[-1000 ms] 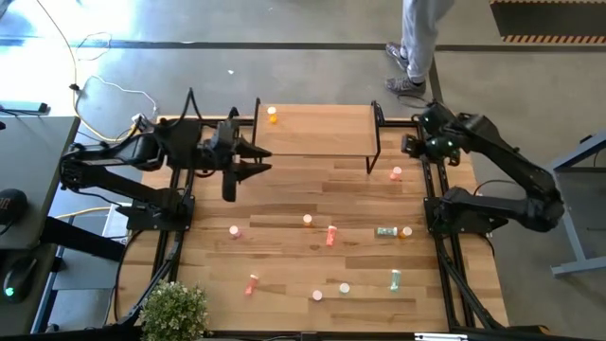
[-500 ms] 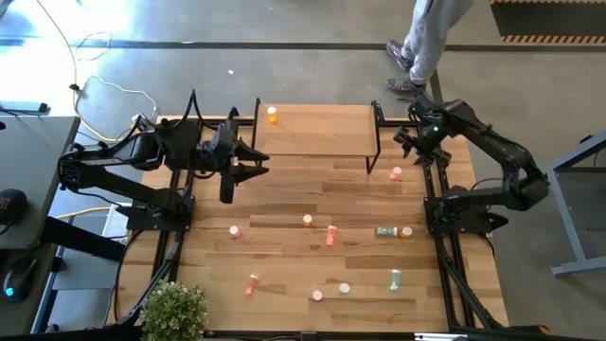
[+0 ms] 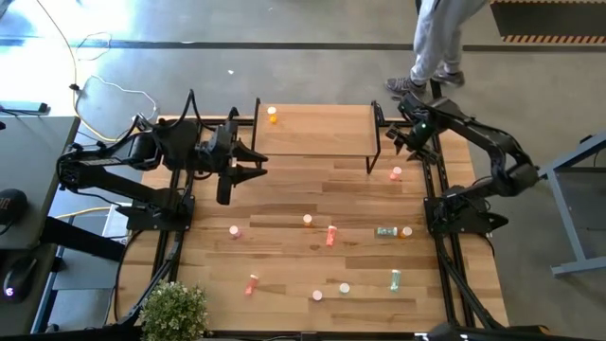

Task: Pick and place medicine bottles onto shelf by color
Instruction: Put the top pink medicine bottle on the shelf

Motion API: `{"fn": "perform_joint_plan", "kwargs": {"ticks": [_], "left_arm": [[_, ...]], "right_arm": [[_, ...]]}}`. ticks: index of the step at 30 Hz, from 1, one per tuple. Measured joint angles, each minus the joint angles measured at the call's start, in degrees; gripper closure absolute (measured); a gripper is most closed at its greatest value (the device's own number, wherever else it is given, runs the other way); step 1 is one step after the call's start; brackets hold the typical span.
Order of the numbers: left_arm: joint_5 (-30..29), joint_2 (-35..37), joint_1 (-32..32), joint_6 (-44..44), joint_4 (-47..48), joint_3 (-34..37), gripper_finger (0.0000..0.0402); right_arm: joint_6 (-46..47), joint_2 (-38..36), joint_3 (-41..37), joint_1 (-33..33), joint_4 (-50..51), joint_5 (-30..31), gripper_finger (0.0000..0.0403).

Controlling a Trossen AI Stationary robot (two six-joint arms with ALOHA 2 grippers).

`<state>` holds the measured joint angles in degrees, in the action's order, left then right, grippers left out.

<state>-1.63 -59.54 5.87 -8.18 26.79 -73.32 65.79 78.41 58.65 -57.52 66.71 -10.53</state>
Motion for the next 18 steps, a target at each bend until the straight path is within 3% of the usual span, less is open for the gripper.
{"fn": "perform_joint_plan", "kwargs": {"ticks": [6, 18], "left_arm": [[-0.07, 0.02, 0.0, -0.02, -0.02, 0.0, 0.0261], [-0.61, 0.02, 0.0, 0.25, -0.05, 0.0, 0.0261]], "right_arm": [[-6.26, 1.21, -0.87, 0.03, 0.44, 0.97, 0.0228], [-3.02, 1.07, -8.55, 2.09, -6.49, -0.51, 0.0202]]}}
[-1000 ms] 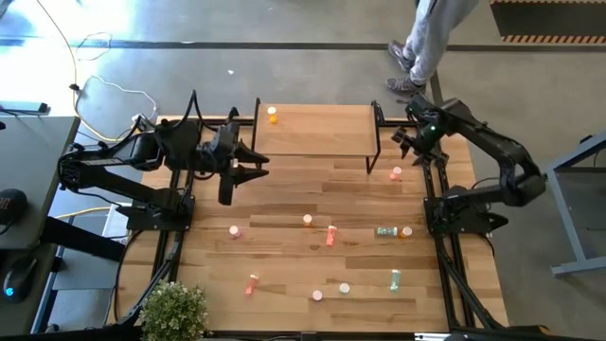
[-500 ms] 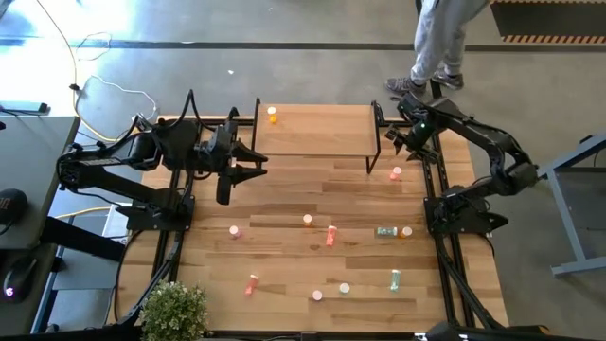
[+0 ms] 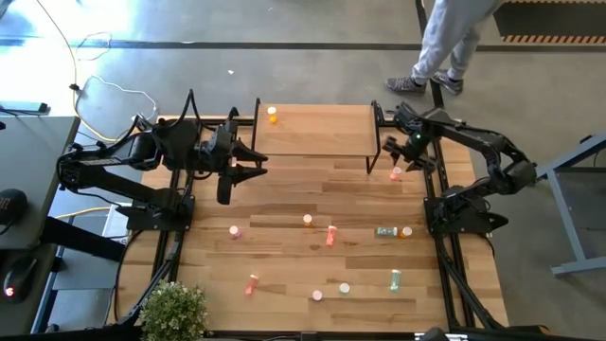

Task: Pick and place medicine bottles onto shelf by color
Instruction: Put the top pink medicine bottle on the shelf

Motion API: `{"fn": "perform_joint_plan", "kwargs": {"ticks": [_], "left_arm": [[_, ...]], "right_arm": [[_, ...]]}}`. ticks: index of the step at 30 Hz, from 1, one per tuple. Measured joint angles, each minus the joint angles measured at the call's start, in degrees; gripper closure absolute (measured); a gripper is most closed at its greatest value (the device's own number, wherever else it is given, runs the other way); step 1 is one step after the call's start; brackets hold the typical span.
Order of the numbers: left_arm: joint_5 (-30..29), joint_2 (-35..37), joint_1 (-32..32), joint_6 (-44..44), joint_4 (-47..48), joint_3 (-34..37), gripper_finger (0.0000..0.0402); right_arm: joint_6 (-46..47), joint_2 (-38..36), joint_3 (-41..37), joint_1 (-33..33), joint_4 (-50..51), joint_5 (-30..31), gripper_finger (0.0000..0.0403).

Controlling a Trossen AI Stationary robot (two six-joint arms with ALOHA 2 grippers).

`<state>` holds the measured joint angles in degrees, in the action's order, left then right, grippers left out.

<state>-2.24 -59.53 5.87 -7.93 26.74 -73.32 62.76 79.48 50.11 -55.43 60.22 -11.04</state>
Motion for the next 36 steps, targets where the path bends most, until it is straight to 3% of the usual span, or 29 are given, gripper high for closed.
{"fn": "perform_joint_plan", "kwargs": {"ticks": [23, 36], "left_arm": [[-0.13, 0.0, 0.11, 0.64, -0.02, 0.0, 0.0261], [-0.13, -0.02, 0.11, 0.64, -0.04, 0.0, 0.0261]], "right_arm": [[4.31, -0.04, -4.94, 4.82, -6.69, 1.59, 0.0205], [4.76, -0.04, -6.05, 4.89, -8.89, 1.94, 0.0281]]}}
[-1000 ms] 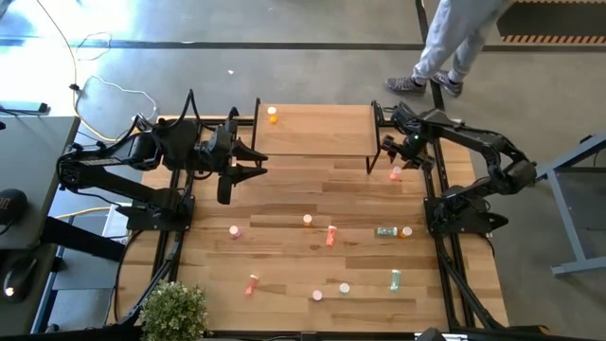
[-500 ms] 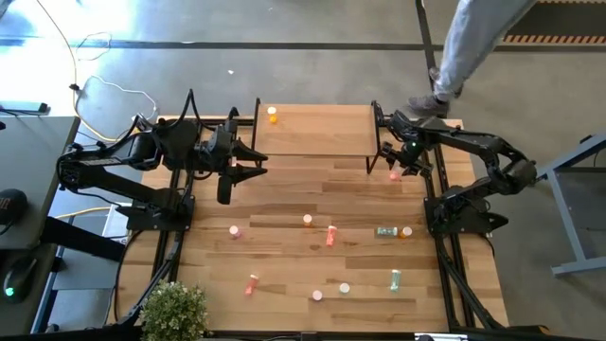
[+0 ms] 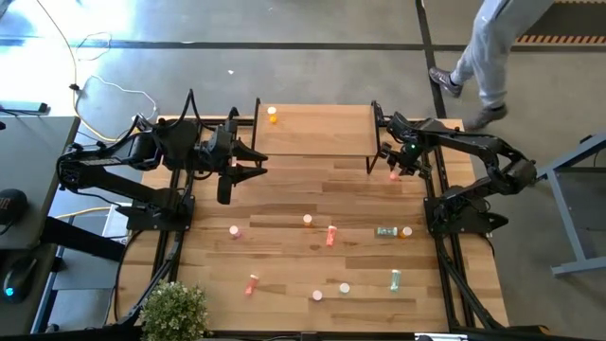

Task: Pick and place medicine bottles onto shelf by color
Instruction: Put the top pink medicine bottle on the shelf

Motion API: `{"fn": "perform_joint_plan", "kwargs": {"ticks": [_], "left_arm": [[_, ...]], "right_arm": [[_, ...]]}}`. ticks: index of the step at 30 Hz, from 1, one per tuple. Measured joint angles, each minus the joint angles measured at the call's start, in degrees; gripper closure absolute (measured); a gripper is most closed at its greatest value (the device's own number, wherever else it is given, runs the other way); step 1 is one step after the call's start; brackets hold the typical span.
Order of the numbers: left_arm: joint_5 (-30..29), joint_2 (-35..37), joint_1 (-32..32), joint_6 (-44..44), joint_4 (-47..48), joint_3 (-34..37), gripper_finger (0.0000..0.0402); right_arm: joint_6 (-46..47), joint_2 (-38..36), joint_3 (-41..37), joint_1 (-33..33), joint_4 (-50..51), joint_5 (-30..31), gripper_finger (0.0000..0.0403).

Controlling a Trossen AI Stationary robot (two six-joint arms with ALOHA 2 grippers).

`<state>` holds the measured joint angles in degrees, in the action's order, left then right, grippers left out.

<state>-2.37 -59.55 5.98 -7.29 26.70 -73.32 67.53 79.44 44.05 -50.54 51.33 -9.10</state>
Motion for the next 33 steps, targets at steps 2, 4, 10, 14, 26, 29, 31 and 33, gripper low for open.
{"fn": "perform_joint_plan", "kwargs": {"ticks": [2, 4, 10, 14, 26, 29, 31, 33], "left_arm": [[-0.01, 0.0, 0.0, 0.0, 0.0, 0.0, 0.0261], [0.01, 0.0, 0.0, 0.0, 0.0, 0.0, 0.0261], [-1.21, 0.0, 0.0, 0.01, 0.0, 0.0, 0.0261], [-2.38, 0.0, 0.0, 0.06, 0.0, 0.0, 0.0261], [-4.53, -0.02, 0.0, 2.59, 0.02, 0.0, 0.0261], [-4.51, -0.02, 0.0, 2.58, 0.02, 0.0, 0.0261], [-4.51, -0.02, 0.0, 2.6, 0.04, 0.0, 0.0261], [-4.51, -0.02, 0.0, 2.93, 0.03, 0.0, 0.0261]], "right_arm": [[-0.05, 0.0, -0.01, 0.0, 0.01, -0.01, 0.0287], [-0.51, 0.0, 0.0, 0.0, 0.03, -0.03, 0.0292], [-2.14, -0.03, 0.07, 0.0, 0.42, -0.84, 0.0294], [-4.82, -0.77, 0.13, 0.0, 0.7, -2.57, 0.0294], [-6.27, -12.49, 0.17, 3.66, 4.26, -3.8, 0.0295], [-5.02, -16.88, 0.17, 4.73, 4.27, -3.46, 0.0295], [-4.34, -19.94, 0.17, 5.22, 4.27, -3.15, 0.0295], [-3.15, -22.95, 0.17, 5.47, 4.07, -3.05, 0.0295]]}}
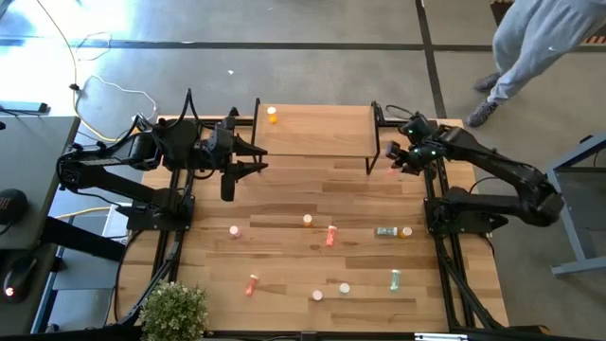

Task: Pick and place medicine bottles onto shelf by color
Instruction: Put the top pink medicine bottle on the shelf

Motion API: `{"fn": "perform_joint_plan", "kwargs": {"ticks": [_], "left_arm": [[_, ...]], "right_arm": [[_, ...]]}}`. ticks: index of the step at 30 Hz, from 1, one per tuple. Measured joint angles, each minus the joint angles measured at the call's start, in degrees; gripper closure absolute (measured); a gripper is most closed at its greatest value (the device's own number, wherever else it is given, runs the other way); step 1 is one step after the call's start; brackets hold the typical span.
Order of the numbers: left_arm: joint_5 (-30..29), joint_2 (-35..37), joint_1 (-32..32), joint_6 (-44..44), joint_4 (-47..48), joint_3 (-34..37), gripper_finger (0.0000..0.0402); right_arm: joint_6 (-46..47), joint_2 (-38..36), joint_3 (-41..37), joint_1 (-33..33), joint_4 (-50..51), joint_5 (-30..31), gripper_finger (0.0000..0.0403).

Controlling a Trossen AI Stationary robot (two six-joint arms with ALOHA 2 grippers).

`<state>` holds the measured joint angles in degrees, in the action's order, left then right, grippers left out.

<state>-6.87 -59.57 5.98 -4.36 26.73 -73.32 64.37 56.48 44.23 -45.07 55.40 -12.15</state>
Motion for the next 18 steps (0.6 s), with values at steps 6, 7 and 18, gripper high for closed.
{"fn": "perform_joint_plan", "kwargs": {"ticks": [6, 7, 18], "left_arm": [[0.0, 0.0, 0.0, 1.59, 0.01, 0.0, 0.0261], [0.0, 0.0, 0.0, 1.58, 0.01, 0.0, 0.0261], [-4.17, 0.01, 3.25, -1.43, 0.16, 0.0, 0.0261]], "right_arm": [[1.36, -8.31, 0.0, 0.23, -3.86, 1.36, 0.0295], [1.35, -9.58, 0.0, 0.21, -5.42, 1.9, 0.0295], [-3.99, -16.1, 0.02, 0.19, -31.49, 5.65, 0.0295]]}}
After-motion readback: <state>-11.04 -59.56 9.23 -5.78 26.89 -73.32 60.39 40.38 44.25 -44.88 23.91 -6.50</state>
